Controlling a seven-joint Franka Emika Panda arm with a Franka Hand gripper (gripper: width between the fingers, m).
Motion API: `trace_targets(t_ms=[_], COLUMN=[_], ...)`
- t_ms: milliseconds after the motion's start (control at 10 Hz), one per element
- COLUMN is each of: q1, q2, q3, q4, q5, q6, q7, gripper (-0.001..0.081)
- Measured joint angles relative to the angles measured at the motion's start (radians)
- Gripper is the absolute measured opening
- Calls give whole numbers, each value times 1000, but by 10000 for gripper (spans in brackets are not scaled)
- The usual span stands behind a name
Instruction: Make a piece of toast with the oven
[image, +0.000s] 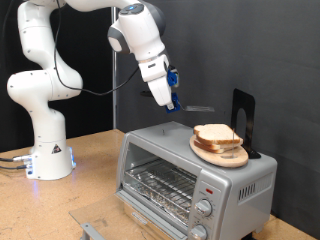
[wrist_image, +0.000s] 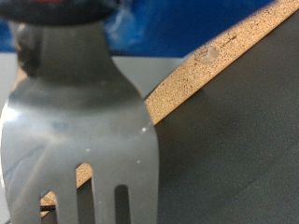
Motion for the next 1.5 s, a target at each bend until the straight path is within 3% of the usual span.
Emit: trace_targets(t_ms=[300, 1000, 1300, 1500], q1=[-1, -70, -122, -151], q2=[-8, -202, -251, -260], q3=[-10, -169, -188, -190], q4=[-19, -117, -163, -190], q5=[125, 119, 67, 68], q6=[143, 16, -14, 39], q7=[7, 13, 13, 13], gripper=[466, 466, 466, 467])
